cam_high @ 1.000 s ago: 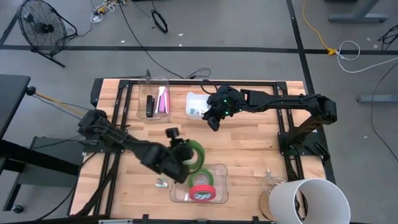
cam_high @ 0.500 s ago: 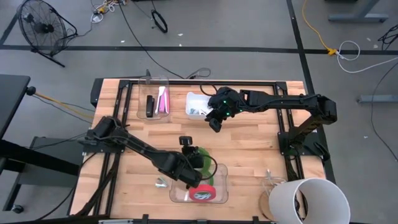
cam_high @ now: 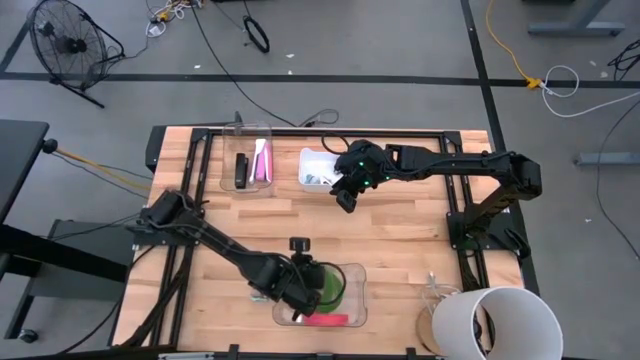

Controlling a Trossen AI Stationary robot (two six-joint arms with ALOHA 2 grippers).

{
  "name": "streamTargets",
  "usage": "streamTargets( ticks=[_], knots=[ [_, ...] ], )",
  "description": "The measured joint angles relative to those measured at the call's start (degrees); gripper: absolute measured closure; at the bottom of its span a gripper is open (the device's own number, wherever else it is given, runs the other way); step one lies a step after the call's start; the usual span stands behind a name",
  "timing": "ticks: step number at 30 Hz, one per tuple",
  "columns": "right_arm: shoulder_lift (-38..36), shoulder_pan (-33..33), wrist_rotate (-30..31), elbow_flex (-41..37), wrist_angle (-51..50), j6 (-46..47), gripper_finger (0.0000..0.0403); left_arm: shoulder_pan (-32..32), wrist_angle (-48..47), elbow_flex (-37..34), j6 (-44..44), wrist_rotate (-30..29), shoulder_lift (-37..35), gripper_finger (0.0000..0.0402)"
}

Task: Pick and place Stapler, Stapler remover, tape
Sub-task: Put the green tape into the bottom transparent bin, then put the light blue staple remover into the white bin

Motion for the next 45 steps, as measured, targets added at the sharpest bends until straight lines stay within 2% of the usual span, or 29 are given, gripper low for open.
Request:
streamTargets(
  ticks=[3, 5, 9, 14, 20, 23, 31, 38, 45],
  knots=[
    [0.00, 0.00, 0.94, 0.00, -0.02, -0.02, 0.0303, -0.27, -2.47, 1.56, 0.22, -2.48, -0.12, 0.0215],
    [0.00, 0.00, 1.97, 0.00, -0.02, -0.02, 0.0303, -0.66, -5.06, 3.58, 0.19, -6.02, -0.20, 0.0183],
    [0.00, -0.02, 2.07, 0.00, -0.81, -0.04, 0.0303, -0.89, -8.74, 7.59, -0.21, -9.03, -0.36, 0.0160],
    [0.00, -0.02, 2.19, 0.00, -2.38, -0.23, 0.0303, -1.69, -9.45, 11.26, -1.05, -6.92, -0.36, 0.0177],
    [0.00, -0.02, 4.89, 0.00, -4.31, -0.13, 0.0303, -2.75, -13.30, 11.78, -2.53, -6.85, -0.36, 0.0209],
    [0.00, -0.02, 4.92, 0.00, -4.70, 0.00, 0.0303, -3.24, -18.84, 11.77, -7.06, -6.84, -0.36, 0.0220],
    [0.00, 0.04, 4.66, 0.00, -5.15, 0.02, 0.0303, -6.82, -41.01, 11.75, -21.80, -5.89, -0.36, 0.0234],
    [0.00, 0.04, 4.36, 0.00, -5.10, 1.12, 0.0303, -12.17, -41.75, 11.19, -21.99, -4.34, -0.13, 0.0234],
    [0.00, 1.10, 4.30, 0.00, -4.98, 1.55, 0.0303, -15.60, -41.80, 11.17, -27.16, -4.26, 0.12, 0.0235]
  ],
)
